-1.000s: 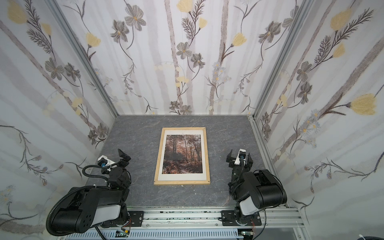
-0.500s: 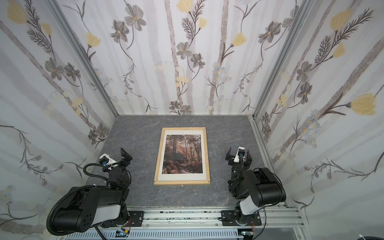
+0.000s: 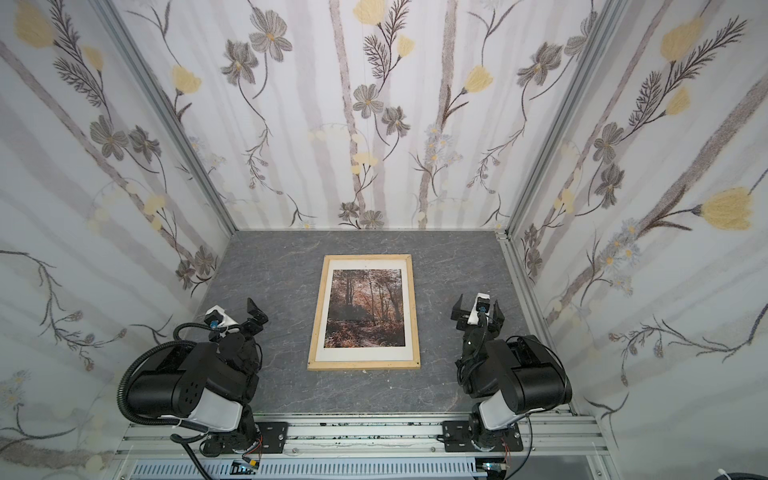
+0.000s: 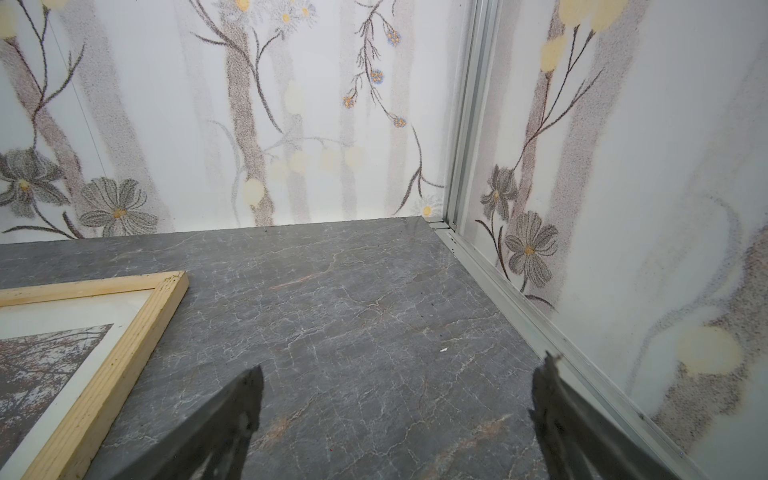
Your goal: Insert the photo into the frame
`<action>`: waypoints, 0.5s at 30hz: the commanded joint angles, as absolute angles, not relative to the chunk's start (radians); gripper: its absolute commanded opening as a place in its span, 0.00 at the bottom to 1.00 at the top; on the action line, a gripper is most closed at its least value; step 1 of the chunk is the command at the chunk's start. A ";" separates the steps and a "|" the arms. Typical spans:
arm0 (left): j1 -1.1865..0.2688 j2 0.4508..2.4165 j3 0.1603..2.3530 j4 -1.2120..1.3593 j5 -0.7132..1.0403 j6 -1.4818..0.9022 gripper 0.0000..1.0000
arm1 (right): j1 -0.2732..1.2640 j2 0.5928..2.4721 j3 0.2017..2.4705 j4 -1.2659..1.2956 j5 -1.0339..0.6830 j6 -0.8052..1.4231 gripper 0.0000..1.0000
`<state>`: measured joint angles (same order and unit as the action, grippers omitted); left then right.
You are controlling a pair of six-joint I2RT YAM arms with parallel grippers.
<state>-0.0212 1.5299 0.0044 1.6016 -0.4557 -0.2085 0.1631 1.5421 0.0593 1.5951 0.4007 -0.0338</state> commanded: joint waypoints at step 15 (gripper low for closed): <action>-0.180 1.655 0.034 1.812 -0.337 0.070 1.00 | 0.077 1.510 0.179 1.362 0.341 0.056 1.00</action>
